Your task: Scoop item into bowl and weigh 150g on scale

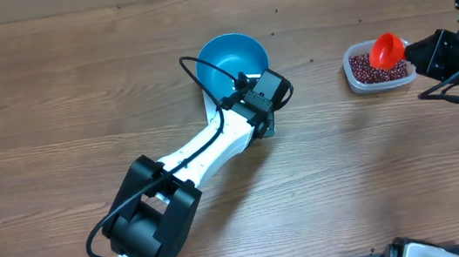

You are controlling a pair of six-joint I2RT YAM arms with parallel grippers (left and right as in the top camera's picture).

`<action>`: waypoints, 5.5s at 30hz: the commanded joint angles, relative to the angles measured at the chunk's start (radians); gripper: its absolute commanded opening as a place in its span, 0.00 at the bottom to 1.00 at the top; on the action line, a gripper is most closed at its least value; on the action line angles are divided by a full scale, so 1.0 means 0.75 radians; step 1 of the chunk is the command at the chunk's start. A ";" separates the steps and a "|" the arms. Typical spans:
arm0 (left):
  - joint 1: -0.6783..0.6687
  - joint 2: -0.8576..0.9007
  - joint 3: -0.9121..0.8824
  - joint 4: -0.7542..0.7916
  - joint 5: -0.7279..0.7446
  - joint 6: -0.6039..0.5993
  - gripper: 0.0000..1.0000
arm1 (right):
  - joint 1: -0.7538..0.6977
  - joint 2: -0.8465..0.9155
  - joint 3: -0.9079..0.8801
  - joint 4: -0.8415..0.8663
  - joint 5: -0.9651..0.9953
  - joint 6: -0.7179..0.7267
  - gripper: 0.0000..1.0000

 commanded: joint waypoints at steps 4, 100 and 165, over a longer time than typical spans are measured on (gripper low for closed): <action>-0.003 0.026 0.020 0.007 -0.034 -0.022 0.05 | -0.005 -0.001 0.027 0.003 0.000 -0.010 0.04; 0.062 0.128 -0.032 0.057 0.077 -0.057 0.04 | -0.005 -0.001 0.027 -0.022 0.034 -0.010 0.04; 0.006 -0.043 0.051 -0.083 0.038 0.187 0.04 | -0.005 -0.001 0.026 -0.022 0.034 -0.010 0.04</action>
